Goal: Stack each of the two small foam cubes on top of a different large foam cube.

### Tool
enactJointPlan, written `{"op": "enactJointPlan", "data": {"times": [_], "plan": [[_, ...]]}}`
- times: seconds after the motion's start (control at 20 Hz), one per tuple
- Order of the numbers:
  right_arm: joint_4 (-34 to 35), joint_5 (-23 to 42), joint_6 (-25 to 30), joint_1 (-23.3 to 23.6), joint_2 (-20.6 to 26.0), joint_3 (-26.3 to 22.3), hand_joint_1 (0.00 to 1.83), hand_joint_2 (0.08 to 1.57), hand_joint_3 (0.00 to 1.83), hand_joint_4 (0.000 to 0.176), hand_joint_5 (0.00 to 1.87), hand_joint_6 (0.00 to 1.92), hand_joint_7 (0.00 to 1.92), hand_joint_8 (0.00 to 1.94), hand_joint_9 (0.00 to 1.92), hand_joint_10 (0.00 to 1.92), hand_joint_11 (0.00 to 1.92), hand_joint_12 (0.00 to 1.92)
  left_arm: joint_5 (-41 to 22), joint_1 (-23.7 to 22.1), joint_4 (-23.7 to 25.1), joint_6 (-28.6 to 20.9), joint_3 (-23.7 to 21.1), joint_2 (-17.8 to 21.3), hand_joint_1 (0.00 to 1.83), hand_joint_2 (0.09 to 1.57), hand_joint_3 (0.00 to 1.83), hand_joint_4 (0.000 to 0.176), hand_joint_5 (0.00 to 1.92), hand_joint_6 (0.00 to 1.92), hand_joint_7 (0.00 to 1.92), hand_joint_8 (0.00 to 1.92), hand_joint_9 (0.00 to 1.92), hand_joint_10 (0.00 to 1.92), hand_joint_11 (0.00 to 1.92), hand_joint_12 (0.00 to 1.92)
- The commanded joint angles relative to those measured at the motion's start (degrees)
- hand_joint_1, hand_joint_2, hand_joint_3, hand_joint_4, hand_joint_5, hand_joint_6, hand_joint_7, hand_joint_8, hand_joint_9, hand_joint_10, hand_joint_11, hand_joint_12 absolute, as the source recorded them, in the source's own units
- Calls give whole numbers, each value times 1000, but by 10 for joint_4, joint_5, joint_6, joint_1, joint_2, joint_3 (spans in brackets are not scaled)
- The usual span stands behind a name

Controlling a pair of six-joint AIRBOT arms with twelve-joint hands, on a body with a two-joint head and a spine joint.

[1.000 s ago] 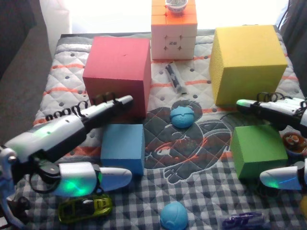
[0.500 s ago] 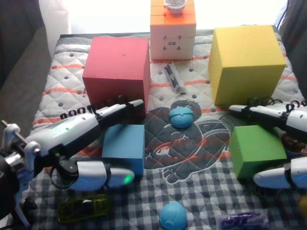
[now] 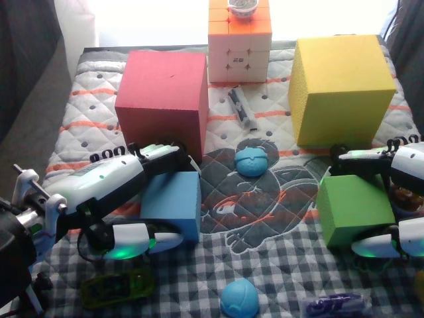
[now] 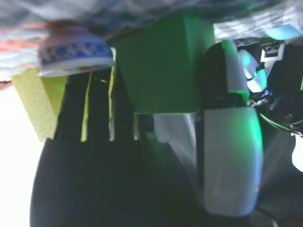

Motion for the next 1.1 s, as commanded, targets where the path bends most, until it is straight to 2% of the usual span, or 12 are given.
{"op": "enactJointPlan", "data": {"times": [0.0,0.15,0.3,0.35,0.4,0.5,0.55,0.65,0.8,0.95,1.0,1.05], "plan": [[-2,31,0,4,1,-1,1328,1144,7,0,367,1201,801,1165,569,1489,476,1867,-28,4,-3,0,-3,-6,1337,1175,2,0,185,1140,71,1329,98,1383,0,1560],[-2,63,0,7,18,-12,1316,1232,17,0,292,1443,714,1474,607,1904,685,1921,-59,4,4,1,-18,10,1365,1231,9,0,103,1535,99,1410,105,1605,57,1764],[-3,96,0,11,38,-23,1143,1328,21,0,468,1556,695,1676,737,1911,884,1921,-92,4,21,1,-35,30,1412,1222,1,0,38,1550,72,1497,101,1712,89,1845],[-4,109,0,14,45,-27,1273,1277,0,0,322,1523,688,1565,849,1919,1002,1921,-104,2,30,1,-43,39,1429,1218,0,0,20,1536,61,1533,101,1754,112,1888],[-5,126,0,17,55,-33,1294,1274,0,0,247,1537,667,1554,683,1921,795,1921,-115,-2,44,1,-52,50,1567,1261,7,0,0,1584,69,1536,411,1758,88,1832],[-12,139,0,31,67,-38,1147,1336,16,0,415,1575,657,1702,627,1921,741,1921,-123,-14,63,1,-59,62,1437,1250,0,0,0,1570,57,1510,216,1642,23,1762],[-16,143,0,41,71,-39,1136,1349,14,0,448,1556,668,1741,629,1921,723,1921,-127,-19,71,1,-63,68,1568,1271,3,0,10,1561,28,1510,431,1729,30,1732],[-27,146,0,62,76,-39,1106,1353,6,0,455,1599,671,1684,525,1906,611,1921,-146,-22,80,0,-70,80,1599,1294,4,4,28,1553,15,1533,448,1792,49,1774],[-37,149,0,87,81,-37,1284,1285,0,0,214,1472,646,1556,415,1860,443,1921,-179,-28,88,0,-75,91,1599,1261,0,0,80,1458,23,1481,520,1715,138,1819],[-38,168,0,102,84,-35,1302,1276,0,0,218,1567,660,1550,459,1888,472,1921,-217,-33,93,-1,-79,100,1309,1249,0,0,84,1381,0,1479,193,1780,227,1909],[-37,176,0,104,84,-34,1428,1244,18,0,267,1539,625,1502,649,1718,750,1921,-228,-33,94,-1,-81,103,1341,1227,0,0,122,1374,0,1667,207,1915,351,1921],[-36,183,0,106,85,-33,1336,1238,25,0,289,1515,686,1498,690,1862,837,1921,-241,-33,96,-1,-83,105,1360,1218,0,0,114,1425,0,1593,166,1892,305,1921]]}}
